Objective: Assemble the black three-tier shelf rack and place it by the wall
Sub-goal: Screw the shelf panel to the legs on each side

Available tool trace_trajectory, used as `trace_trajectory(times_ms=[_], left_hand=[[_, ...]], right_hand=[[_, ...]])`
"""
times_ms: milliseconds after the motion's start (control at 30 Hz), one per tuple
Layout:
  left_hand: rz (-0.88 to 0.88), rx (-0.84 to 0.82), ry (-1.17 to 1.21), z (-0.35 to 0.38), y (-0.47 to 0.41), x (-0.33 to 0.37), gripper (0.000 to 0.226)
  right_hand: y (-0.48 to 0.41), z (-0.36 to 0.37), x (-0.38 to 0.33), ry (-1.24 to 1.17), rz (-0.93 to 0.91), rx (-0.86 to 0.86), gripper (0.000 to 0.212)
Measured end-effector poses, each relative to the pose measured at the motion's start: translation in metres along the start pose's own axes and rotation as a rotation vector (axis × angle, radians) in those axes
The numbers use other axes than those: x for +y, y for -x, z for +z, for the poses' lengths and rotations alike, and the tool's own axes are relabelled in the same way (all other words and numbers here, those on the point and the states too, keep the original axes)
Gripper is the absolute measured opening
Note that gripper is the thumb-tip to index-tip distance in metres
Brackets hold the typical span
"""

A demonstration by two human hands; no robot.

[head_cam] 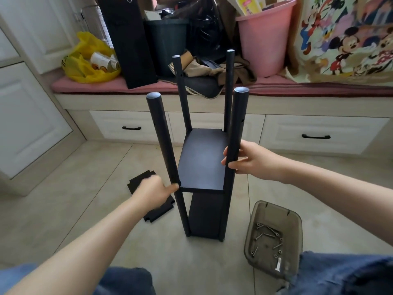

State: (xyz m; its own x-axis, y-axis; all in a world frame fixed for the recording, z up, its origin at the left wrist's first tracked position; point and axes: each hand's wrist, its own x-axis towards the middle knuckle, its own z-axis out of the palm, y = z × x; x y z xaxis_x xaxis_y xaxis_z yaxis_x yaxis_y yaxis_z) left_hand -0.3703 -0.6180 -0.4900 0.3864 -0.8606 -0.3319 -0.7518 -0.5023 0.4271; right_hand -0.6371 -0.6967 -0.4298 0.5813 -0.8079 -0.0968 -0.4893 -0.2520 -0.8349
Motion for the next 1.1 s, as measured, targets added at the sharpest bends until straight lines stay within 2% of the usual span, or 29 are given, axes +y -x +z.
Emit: trace_trajectory(times_ms=[67,133,233,300,400,467,633,800,1100], left_hand=[[-0.073,-0.270,0.089,0.022,0.012,-0.002,0.046],[-0.064,-0.397,0.257,0.046,0.021,0.002,0.040],[-0.075,-0.304,0.511,0.086,0.027,0.018,0.027],[-0.104,-0.199,0.684,0.109,0.027,0.028,0.021],[-0.129,-0.226,1.117,0.131,0.023,0.037,0.010],[-0.105,-0.251,1.322,0.138,0.015,0.039,0.011],[0.082,-0.300,1.404,0.146,-0.002,0.042,0.030],[0.143,-0.288,1.393,0.153,-0.013,0.040,0.048],[0.168,-0.298,1.426,0.155,-0.013,0.044,0.024]], right_hand=[[0.001,0.001,-0.002,0.054,-0.023,0.013,0.019],[0.000,0.001,-0.003,0.127,-0.046,0.031,0.017],[-0.001,-0.001,-0.001,0.210,-0.062,0.061,0.016],[0.000,-0.001,-0.001,0.233,-0.086,0.070,0.023],[0.000,-0.003,-0.001,0.243,-0.115,0.060,0.033],[0.001,-0.003,0.001,0.230,-0.126,0.039,0.035],[-0.005,-0.005,0.000,0.252,-0.143,-0.005,0.036],[-0.007,-0.007,0.004,0.230,-0.134,-0.017,0.029],[-0.004,-0.004,0.009,0.179,-0.157,-0.004,0.036]])
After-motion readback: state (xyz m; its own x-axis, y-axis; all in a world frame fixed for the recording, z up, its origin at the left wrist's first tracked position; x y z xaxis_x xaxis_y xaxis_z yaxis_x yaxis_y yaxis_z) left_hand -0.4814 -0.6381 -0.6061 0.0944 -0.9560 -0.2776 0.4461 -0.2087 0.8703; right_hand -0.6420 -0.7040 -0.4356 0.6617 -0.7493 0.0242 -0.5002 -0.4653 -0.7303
